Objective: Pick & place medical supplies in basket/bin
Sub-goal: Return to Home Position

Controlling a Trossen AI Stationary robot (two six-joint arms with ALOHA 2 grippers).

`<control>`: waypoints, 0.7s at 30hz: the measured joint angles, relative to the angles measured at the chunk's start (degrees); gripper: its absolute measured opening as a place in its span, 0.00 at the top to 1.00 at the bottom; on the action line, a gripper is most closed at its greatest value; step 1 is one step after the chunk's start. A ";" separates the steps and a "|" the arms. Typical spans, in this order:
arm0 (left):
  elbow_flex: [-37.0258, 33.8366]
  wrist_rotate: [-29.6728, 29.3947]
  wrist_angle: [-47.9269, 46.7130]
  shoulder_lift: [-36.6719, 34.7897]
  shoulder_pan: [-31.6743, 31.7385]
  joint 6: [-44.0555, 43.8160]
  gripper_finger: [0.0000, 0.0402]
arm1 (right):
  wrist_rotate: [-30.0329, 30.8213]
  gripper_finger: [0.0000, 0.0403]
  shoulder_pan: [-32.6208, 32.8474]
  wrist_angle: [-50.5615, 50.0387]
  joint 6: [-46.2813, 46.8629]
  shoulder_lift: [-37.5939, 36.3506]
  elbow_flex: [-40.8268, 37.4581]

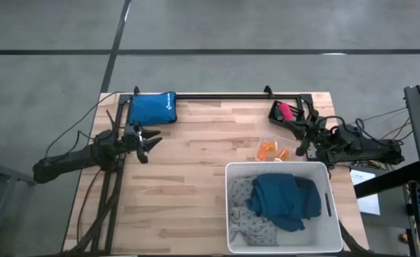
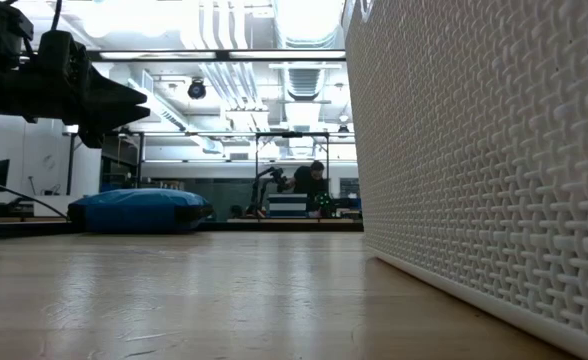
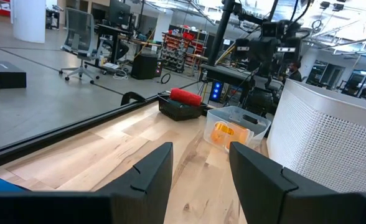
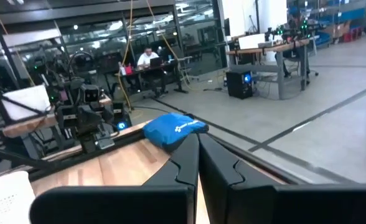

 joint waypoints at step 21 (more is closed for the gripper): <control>-0.01 0.02 0.00 0.00 0.00 0.00 0.59 | -0.02 0.98 -0.02 6.32 2.25 -7.63 -16.59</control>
